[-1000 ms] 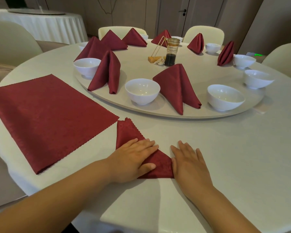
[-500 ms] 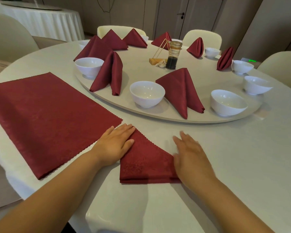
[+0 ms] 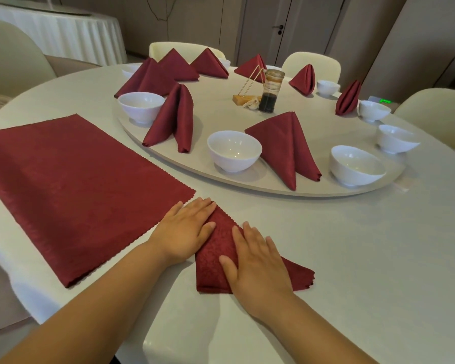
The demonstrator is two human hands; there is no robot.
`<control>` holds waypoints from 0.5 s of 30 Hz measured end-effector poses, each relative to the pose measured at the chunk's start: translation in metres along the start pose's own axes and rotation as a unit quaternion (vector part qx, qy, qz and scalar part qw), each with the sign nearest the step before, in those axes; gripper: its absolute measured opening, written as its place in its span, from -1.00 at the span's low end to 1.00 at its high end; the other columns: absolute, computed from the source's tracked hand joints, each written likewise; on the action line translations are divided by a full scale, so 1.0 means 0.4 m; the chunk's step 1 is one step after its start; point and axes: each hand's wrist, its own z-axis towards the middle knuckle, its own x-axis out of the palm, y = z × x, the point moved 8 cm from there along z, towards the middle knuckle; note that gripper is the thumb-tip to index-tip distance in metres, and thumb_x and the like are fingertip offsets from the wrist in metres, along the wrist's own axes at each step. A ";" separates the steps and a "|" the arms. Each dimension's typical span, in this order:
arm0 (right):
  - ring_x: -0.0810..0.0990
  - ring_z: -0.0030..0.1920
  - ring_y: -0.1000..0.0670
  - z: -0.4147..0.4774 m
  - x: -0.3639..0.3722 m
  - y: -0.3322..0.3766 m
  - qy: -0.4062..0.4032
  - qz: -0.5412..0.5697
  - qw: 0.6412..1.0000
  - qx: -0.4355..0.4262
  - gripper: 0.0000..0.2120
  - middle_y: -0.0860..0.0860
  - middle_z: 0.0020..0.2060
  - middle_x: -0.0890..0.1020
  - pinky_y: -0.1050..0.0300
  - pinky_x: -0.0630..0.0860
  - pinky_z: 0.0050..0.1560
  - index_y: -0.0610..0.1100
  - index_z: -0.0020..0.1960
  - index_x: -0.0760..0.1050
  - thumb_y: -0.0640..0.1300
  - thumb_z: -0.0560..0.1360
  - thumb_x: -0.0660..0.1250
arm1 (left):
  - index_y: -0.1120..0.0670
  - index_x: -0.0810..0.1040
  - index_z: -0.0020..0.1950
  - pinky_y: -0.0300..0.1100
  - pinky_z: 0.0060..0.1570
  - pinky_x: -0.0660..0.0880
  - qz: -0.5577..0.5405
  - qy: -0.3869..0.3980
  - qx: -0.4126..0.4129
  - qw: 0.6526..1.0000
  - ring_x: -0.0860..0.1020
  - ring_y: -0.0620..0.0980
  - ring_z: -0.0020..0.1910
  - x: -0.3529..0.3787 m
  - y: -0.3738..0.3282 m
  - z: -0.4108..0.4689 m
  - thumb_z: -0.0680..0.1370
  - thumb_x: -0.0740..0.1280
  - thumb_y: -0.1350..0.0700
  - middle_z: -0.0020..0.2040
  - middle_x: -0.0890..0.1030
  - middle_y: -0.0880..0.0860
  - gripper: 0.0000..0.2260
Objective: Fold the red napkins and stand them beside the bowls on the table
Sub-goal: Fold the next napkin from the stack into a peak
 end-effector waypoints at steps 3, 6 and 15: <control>-0.22 0.48 0.06 -0.024 0.005 -0.041 0.002 -0.004 1.000 0.016 0.26 0.01 0.50 -0.19 0.16 -0.39 0.30 -0.03 0.50 -0.26 0.32 -0.14 -0.85 | -0.05 -0.07 0.52 -0.21 0.40 -0.21 -0.002 0.001 0.001 1.000 -0.09 -0.16 0.49 0.001 -0.002 0.000 0.37 -0.36 -0.23 0.53 -0.05 -0.10 -0.27; -0.27 0.46 0.13 -0.062 -0.001 -0.083 0.002 -0.003 1.000 0.024 0.29 0.04 0.50 -0.20 0.20 -0.41 0.30 -0.03 0.49 -0.28 0.35 -0.17 -0.84 | -0.04 -0.08 0.52 -0.20 0.40 -0.22 0.004 0.008 0.005 1.000 -0.10 -0.16 0.49 0.001 -0.004 -0.001 0.32 -0.41 -0.25 0.53 -0.05 -0.10 -0.22; -0.36 0.34 0.32 -0.120 -0.082 -0.104 -0.022 0.119 0.993 -0.015 -0.01 0.23 0.41 -0.20 0.37 -0.47 0.29 0.15 0.46 -0.23 0.52 0.11 -0.18 | -0.03 -0.09 0.52 -0.19 0.40 -0.22 0.017 0.000 0.002 1.000 -0.10 -0.14 0.49 0.005 -0.005 -0.001 0.53 -0.29 -0.15 0.53 -0.07 -0.09 -0.44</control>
